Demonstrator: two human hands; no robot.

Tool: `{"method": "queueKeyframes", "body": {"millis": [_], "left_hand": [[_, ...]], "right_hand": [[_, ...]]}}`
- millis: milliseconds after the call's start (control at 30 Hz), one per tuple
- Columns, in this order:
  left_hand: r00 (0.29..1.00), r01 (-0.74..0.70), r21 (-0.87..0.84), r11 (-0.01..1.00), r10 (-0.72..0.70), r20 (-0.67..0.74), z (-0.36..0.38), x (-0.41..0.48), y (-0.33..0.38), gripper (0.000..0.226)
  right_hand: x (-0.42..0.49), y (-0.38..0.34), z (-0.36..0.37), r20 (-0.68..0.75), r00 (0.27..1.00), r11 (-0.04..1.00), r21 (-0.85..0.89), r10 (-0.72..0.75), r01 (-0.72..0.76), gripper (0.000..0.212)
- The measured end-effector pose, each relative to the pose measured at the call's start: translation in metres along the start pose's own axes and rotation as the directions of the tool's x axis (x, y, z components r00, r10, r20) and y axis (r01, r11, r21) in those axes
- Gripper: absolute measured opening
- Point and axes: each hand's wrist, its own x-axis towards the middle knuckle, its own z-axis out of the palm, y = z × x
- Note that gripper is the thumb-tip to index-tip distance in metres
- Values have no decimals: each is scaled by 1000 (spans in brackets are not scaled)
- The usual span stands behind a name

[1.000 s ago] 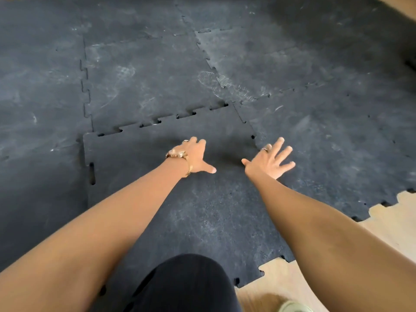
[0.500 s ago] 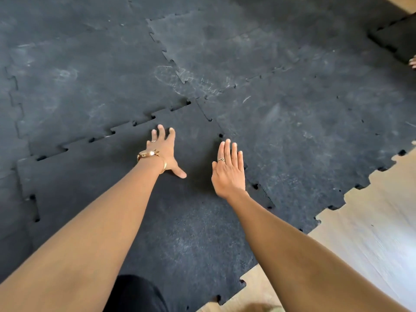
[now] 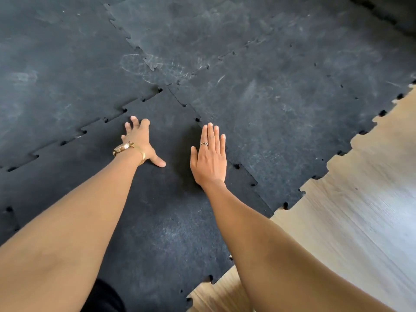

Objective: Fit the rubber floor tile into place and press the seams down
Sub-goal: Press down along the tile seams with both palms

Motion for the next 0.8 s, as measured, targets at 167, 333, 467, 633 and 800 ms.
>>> {"method": "queueKeyframes", "body": {"millis": [167, 333, 467, 633, 800], "left_hand": [[999, 38, 156, 987, -39, 2, 5, -12, 12, 125], [754, -631, 329, 703, 655, 47, 52, -55, 86, 74], [652, -741, 375, 557, 731, 203, 99, -87, 127, 62], [575, -681, 564, 467, 818, 18, 114, -93, 108, 62], [565, -688, 524, 502, 823, -47, 116, -94, 108, 47]], "right_hand": [[-64, 33, -9, -44, 957, 958, -20, 285, -286, 88], [-125, 47, -9, -84, 882, 885, -4, 463, -465, 100], [-153, 38, -6, -51, 880, 881, 25, 473, -472, 99], [-160, 42, -14, -68, 888, 890, 84, 455, -449, 96], [-163, 47, -20, -57, 899, 899, 99, 433, -427, 95]]}}
